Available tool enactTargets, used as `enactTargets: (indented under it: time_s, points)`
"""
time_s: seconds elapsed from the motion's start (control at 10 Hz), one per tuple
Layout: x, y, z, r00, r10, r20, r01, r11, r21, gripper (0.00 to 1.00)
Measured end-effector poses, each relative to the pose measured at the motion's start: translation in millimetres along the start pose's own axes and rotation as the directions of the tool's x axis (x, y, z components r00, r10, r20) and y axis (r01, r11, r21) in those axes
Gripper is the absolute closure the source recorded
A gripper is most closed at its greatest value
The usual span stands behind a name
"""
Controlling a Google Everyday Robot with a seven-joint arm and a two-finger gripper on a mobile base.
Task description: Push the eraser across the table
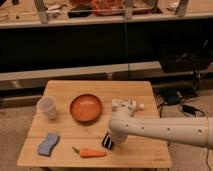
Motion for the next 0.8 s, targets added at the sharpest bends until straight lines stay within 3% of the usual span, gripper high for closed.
enactTargets:
  time_s: [0.8]
  points:
    - [-5.0,-5.1,-0.3,1.000,-0.014,0.000,0.014,1.000,0.000,1.00]
